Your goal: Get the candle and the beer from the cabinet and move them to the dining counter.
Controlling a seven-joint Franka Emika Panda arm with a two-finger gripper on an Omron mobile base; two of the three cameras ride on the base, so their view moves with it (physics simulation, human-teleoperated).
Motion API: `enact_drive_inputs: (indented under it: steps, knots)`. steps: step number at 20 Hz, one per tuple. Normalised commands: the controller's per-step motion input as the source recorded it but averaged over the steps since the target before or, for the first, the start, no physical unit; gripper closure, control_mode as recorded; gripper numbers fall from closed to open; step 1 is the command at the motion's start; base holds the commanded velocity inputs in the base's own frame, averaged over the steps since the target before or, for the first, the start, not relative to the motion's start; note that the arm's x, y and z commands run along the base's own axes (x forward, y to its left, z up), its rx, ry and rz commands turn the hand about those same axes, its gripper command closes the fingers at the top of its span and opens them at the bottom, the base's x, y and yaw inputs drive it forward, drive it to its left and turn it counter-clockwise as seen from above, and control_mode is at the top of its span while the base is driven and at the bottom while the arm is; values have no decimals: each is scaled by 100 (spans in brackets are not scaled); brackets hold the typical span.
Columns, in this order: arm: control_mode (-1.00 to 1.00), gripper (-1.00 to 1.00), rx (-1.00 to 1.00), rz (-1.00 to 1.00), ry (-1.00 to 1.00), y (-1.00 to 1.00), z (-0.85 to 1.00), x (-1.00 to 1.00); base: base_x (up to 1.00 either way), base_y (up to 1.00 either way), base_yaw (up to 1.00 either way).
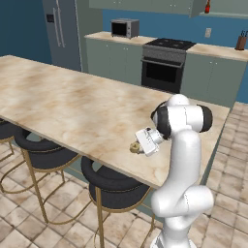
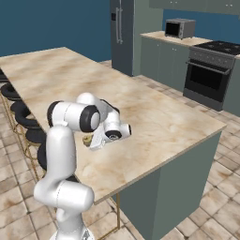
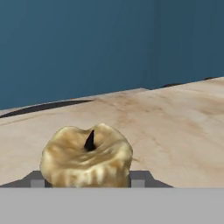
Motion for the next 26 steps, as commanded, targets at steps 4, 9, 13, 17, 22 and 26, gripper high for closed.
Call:
enact_drive_inputs:
  steps: [4, 9, 13, 17, 22, 26]
  knots:
    - [-100, 100, 0, 4, 0, 5, -28, 28, 0, 0, 0]
    - [-100, -100, 0, 3, 0, 1, -26, 17, 0, 0, 0]
    - [-100, -100, 1, 2, 0, 0, -10, 5, 0, 0, 0]
    - [-100, -100, 0, 0, -1, 1, 0, -6, 0, 0, 0]
    - [-100, -100, 0, 0, -4, 0, 6, -7, 0, 0, 0]
    - [-100, -100, 0, 0, -5, 0, 31, -12, 0, 0, 0]
